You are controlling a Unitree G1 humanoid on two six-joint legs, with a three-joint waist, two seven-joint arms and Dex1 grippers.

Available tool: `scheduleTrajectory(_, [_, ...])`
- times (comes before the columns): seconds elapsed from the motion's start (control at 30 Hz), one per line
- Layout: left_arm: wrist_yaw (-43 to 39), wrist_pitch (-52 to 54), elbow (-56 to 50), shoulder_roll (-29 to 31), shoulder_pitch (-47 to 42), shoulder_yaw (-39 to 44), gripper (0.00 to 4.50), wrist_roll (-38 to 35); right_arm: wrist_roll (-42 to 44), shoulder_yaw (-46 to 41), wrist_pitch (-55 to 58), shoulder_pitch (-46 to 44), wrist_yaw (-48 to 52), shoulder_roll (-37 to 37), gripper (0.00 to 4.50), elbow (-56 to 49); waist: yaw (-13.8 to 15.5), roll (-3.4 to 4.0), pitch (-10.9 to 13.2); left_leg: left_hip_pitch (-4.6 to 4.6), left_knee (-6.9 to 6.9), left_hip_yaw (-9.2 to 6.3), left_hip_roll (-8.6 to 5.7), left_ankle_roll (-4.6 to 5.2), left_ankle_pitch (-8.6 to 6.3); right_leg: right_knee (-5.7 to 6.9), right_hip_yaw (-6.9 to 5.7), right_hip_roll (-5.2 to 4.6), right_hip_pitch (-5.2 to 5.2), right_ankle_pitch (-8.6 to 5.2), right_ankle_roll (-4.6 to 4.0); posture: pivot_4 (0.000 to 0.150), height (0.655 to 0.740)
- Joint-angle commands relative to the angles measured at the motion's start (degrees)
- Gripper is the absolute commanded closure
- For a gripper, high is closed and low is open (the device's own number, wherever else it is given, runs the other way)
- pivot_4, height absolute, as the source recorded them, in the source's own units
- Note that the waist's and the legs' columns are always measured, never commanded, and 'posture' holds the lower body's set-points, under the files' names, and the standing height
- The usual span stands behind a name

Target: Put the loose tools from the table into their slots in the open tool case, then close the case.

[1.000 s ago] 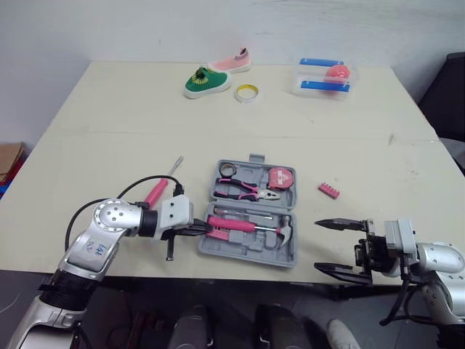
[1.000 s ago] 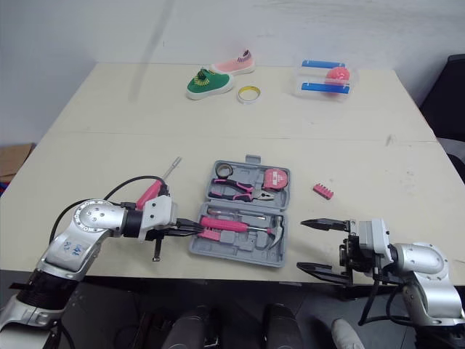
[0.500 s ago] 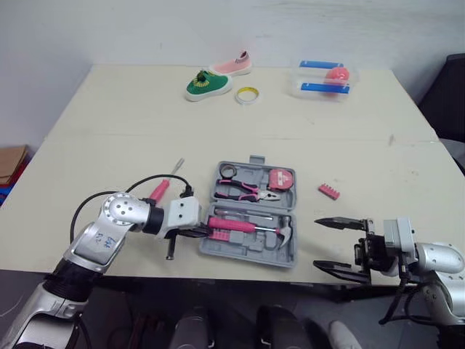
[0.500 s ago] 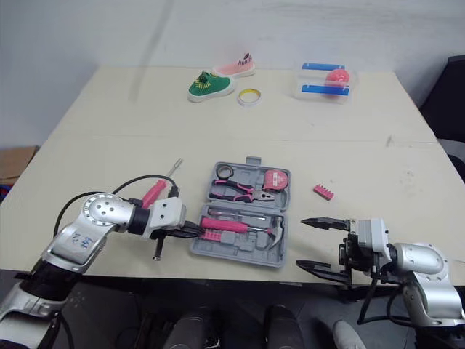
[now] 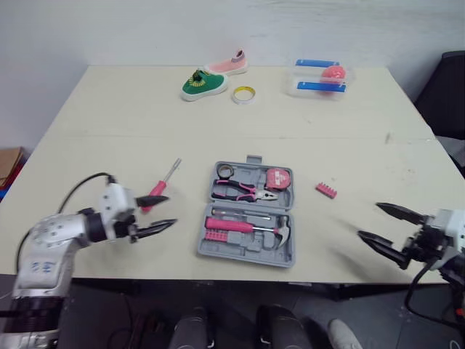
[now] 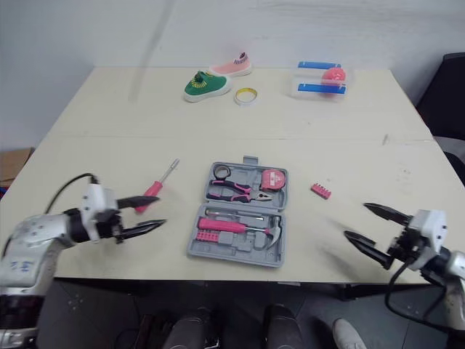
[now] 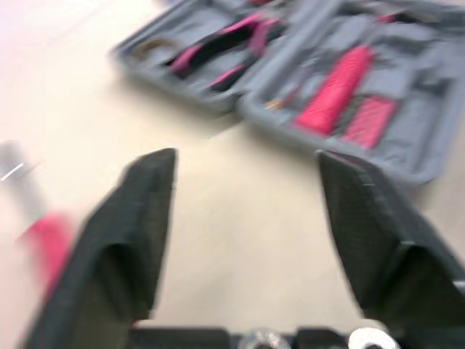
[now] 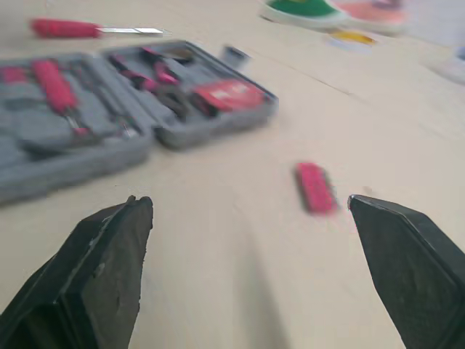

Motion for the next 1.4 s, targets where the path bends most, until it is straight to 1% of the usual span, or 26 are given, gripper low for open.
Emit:
scheduleTrajectory(0.03, [4.9, -3.8, 7.9, 0.7, 5.7, 14.0, 0.06, -1.8, -1.9, -6.8, -6.2, 1.1, -4.4, -1.3, 0.00, 8.3, -0.3, -0.01, 0.0, 0.03, -0.08, 0.03, 0.01, -0.02, -0.01, -0.03, 0.02, 0.02, -0.01, 0.00, 0.00, 0.150, 0.7400])
scheduleTrajectory(0.07, [5.1, -4.9, 9.6, 0.9, 6.9, 15.9, 0.06, -1.8, -2.3, -7.4, -7.1, 1.1, -5.0, -1.4, 0.00, 10.0, -0.6, -0.03, 0.0, 0.03, -0.11, 0.03, 0.02, -0.03, -0.01, -0.06, 0.02, 0.03, -0.04, 0.00, 0.00, 0.150, 0.7400])
scheduleTrajectory(0.13, [5.7, -6.6, 11.9, 1.3, 9.6, 19.1, 0.06, -1.7, -5.7, -8.2, -8.6, 1.7, -10.2, -2.3, 0.00, 13.8, -0.9, -0.03, 0.0, 0.04, -0.31, 0.03, 0.01, -0.06, 0.01, -0.17, 0.01, 0.04, -0.07, 0.00, 0.00, 0.150, 0.7400])
scheduleTrajectory(0.2, [7.3, -7.1, 13.7, 1.3, 11.4, 22.1, 0.06, -1.9, -6.0, -8.6, -9.3, 2.1, -10.5, -2.4, 0.00, 15.7, -1.2, -0.06, 0.0, 0.03, -0.33, 0.04, -0.01, -0.36, -0.15, -0.20, 0.01, 0.00, -0.09, 0.00, -0.01, 0.150, 0.7400])
scheduleTrajectory(0.27, [9.4, -6.6, 14.2, 1.4, 12.7, 25.0, 0.06, -2.5, -5.6, -8.6, -9.6, 2.2, -10.1, -2.3, 0.00, 16.3, -1.3, -0.06, 0.0, 0.04, -0.33, 0.02, 0.00, -0.36, -0.15, -0.21, 0.04, -0.03, -0.08, 0.00, 0.00, 0.150, 0.7400])
scheduleTrajectory(0.37, [11.1, -5.9, 12.7, 0.7, 13.6, 26.3, 0.06, -3.2, -5.2, -8.4, -9.8, 1.9, -10.2, -2.0, 0.00, 16.8, -1.3, -0.05, 0.0, 0.06, -0.42, 0.01, 0.02, -0.40, -0.13, -0.22, 0.05, -0.04, -0.09, 0.00, -0.01, 0.150, 0.7400])
scheduleTrajectory(0.5, [11.6, -5.1, 9.6, -0.3, 14.5, 25.3, 0.06, -3.9, -8.9, -6.6, -8.8, 0.1, -16.4, -2.0, 0.00, 18.2, -1.3, -0.05, 0.0, 0.07, -0.50, 0.02, 0.02, -0.43, -0.12, -0.23, 0.08, -0.05, -0.13, -0.01, -0.03, 0.150, 0.7400])
scheduleTrajectory(0.53, [11.7, -4.4, 8.2, -0.6, 14.4, 24.8, 0.06, -4.3, -8.1, -6.2, -8.7, -0.9, -15.2, -1.6, 0.00, 17.7, -1.3, -0.05, 0.0, 0.06, -0.50, 0.03, 0.02, -0.44, -0.12, -0.24, 0.08, -0.05, -0.14, -0.01, -0.03, 0.150, 0.7400])
scheduleTrajectory(0.7, [10.7, 1.7, -2.9, -0.4, 11.0, 19.3, 0.06, -8.7, -5.5, 0.0, -4.5, -9.3, -10.0, 0.4, 0.00, 12.0, -1.5, -0.05, 0.0, 0.08, -0.48, 0.04, 0.03, -0.48, -0.08, -0.17, 0.10, -0.03, -0.13, 0.00, -0.05, 0.150, 0.7400])
scheduleTrajectory(0.8, [9.1, 6.1, -8.7, 1.0, 8.6, 15.2, 0.06, -11.1, -11.0, 4.6, 1.1, -14.5, -16.0, 0.0, 0.00, 12.6, -1.5, -0.03, 0.0, 0.07, -0.51, 0.05, 0.01, -0.52, -0.03, -0.14, 0.09, -0.02, -0.14, 0.01, -0.05, 0.150, 0.7400])
scheduleTrajectory(0.83, [8.7, 7.1, -9.8, 1.4, 8.1, 14.4, 0.06, -11.6, -12.3, 5.7, 2.3, -15.6, -17.6, -0.1, 0.00, 13.0, -1.5, -0.03, 0.0, 0.06, -0.52, 0.04, 0.02, -0.72, 0.08, -0.14, 0.08, -0.01, -0.15, 0.00, -0.05, 0.150, 0.7400])
scheduleTrajectory(0.87, [8.1, 7.9, -10.8, 1.9, 7.5, 13.3, 0.06, -11.8, -13.1, 7.0, 3.3, -17.0, -17.7, -0.2, 0.00, 13.5, -1.5, -0.03, 0.0, 0.04, -0.52, 0.06, 0.01, -0.85, 0.15, -0.14, 0.08, 0.00, -0.19, 0.00, -0.05, 0.150, 0.7400])
scheduleTrajectory(0.9, [7.5, 9.4, -12.4, 2.4, 5.8, 11.6, 0.06, -13.0, -12.2, 8.6, 4.2, -19.1, -14.9, 0.4, 0.00, 13.6, -1.4, -0.04, 0.0, 0.00, -0.55, 0.09, 0.00, -0.86, 0.16, -0.15, 0.09, 0.01, -0.24, 0.00, -0.06, 0.150, 0.7400])
scheduleTrajectory(0.93, [6.3, 10.6, -14.5, 3.1, 3.7, 8.9, 0.06, -13.8, -12.0, 11.0, 5.0, -21.9, -11.3, 1.0, 0.00, 14.5, -1.3, -0.04, 0.0, -0.01, -0.55, 0.09, 0.00, -0.65, 0.28, -0.15, 0.07, 0.03, -0.24, -0.02, -0.08, 0.150, 0.7400])
scheduleTrajectory(1.0, [4.2, 13.3, -17.6, 4.0, 1.3, 4.8, 0.06, -15.4, -11.9, 14.0, 5.5, -26.1, -6.3, 1.6, 0.00, 16.6, -1.4, -0.05, 0.0, -0.05, -0.50, 0.12, -0.02, -0.56, 0.33, -0.14, 0.05, 0.08, -0.26, -0.02, -0.08, 0.150, 0.7400])
scheduleTrajectory(1.13, [2.1, 16.6, -22.3, 4.1, -2.6, -1.4, 0.06, -17.5, -14.2, 18.7, 6.6, -34.0, -2.2, 2.7, 0.00, 23.0, -1.5, -0.05, 0.0, 0.00, -0.45, 0.28, -0.09, -0.42, 0.38, -0.10, 0.00, 0.08, -0.24, 0.08, 0.08, 0.150, 0.7400])
scheduleTrajectory(1.23, [2.1, 18.4, -24.2, 3.7, -4.5, -3.5, 0.06, -18.6, -15.8, 20.7, 4.8, -38.6, -0.7, 4.0, 0.00, 27.5, -1.5, -0.05, 0.0, -0.01, -0.45, 0.28, -0.05, -0.46, 0.40, -0.09, -0.02, 0.13, -0.25, 0.07, 0.08, 0.150, 0.7400])
scheduleTrajectory(1.4, [1.9, 20.2, -26.8, 3.5, -5.3, -5.0, 0.06, -20.1, -18.8, 22.5, 3.6, -43.1, -0.7, 4.8, 0.00, 34.2, -1.5, -0.05, 0.0, -0.02, -0.43, 0.27, -0.03, -0.51, 0.43, -0.09, -0.01, 0.19, -0.26, 0.07, 0.08, 0.150, 0.7400])
